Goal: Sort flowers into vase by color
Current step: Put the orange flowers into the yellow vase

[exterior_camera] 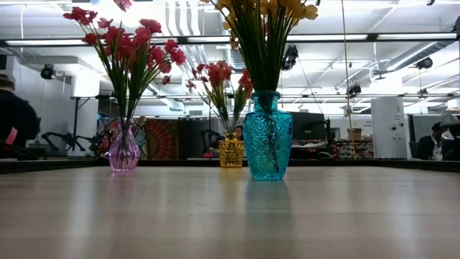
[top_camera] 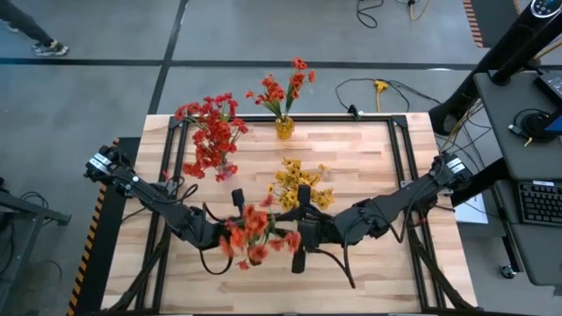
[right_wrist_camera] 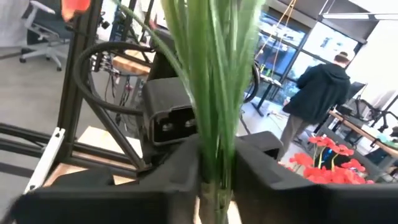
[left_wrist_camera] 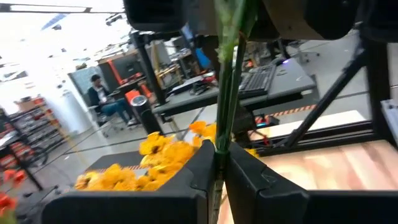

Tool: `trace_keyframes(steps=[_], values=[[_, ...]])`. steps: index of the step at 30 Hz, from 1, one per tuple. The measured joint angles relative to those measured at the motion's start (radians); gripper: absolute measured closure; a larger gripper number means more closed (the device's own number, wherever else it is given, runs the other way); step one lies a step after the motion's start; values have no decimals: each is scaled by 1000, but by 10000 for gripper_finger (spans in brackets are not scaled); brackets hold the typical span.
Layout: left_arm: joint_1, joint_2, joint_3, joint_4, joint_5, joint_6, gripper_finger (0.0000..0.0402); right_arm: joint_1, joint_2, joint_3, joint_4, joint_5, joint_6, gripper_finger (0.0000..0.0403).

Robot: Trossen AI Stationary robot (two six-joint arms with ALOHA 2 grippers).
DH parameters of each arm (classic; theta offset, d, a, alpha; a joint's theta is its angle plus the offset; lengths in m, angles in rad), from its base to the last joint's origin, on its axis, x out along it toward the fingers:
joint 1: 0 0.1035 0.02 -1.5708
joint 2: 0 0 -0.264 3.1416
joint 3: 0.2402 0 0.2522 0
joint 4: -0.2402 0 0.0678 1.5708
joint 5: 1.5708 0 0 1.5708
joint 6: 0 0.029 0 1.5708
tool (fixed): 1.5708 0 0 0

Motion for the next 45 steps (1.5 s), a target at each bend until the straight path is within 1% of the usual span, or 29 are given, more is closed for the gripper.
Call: trace_keyframes(steps=[2,3,13,17,20,25,27,29,32,34,36,38,40,43,44,45], values=[[0,0,0,0,-32,0,387,0,0,0,-4,2,-17,376],[0,0,0,0,-47,0,386,0,0,0,-3,4,-20,382],[-11,0,0,12,-54,11,384,0,-12,0,2,0,-21,384],[-25,0,0,-1,-56,36,367,0,-19,0,3,-1,-22,384],[-32,0,0,-1,-56,47,330,0,-28,0,5,-1,-22,385],[-37,0,0,-2,-71,51,240,0,-47,0,23,-1,-24,385],[-39,0,0,-4,-107,51,206,-2,-55,0,47,-5,-40,385],[-46,-2,0,-17,-161,51,179,-8,-67,0,69,-33,-54,385],[-67,-15,0,-48,-250,53,150,-24,-93,0,97,-79,-58,385],[-87,-33,0,-59,-330,52,138,-44,-120,0,99,-99,-58,385],[-109,-50,0,-63,-445,53,134,-75,-149,0,94,-101,-58,385],[-129,-74,-12,-104,-500,53,135,-115,-174,0,89,-104,-60,385],[-150,-101,-25,-175,-469,24,137,-176,-201,0,76,-123,-59,385],[-171,-155,-39,-342,-352,-74,143,-303,-249,0,20,-194,-11,385],[-172,-178,-43,-397,-349,-124,146,-358,-264,0,-10,-235,18,385],[-172,-202,-50,-446,-371,-183,148,-416,-278,0,-49,-286,41,385]])
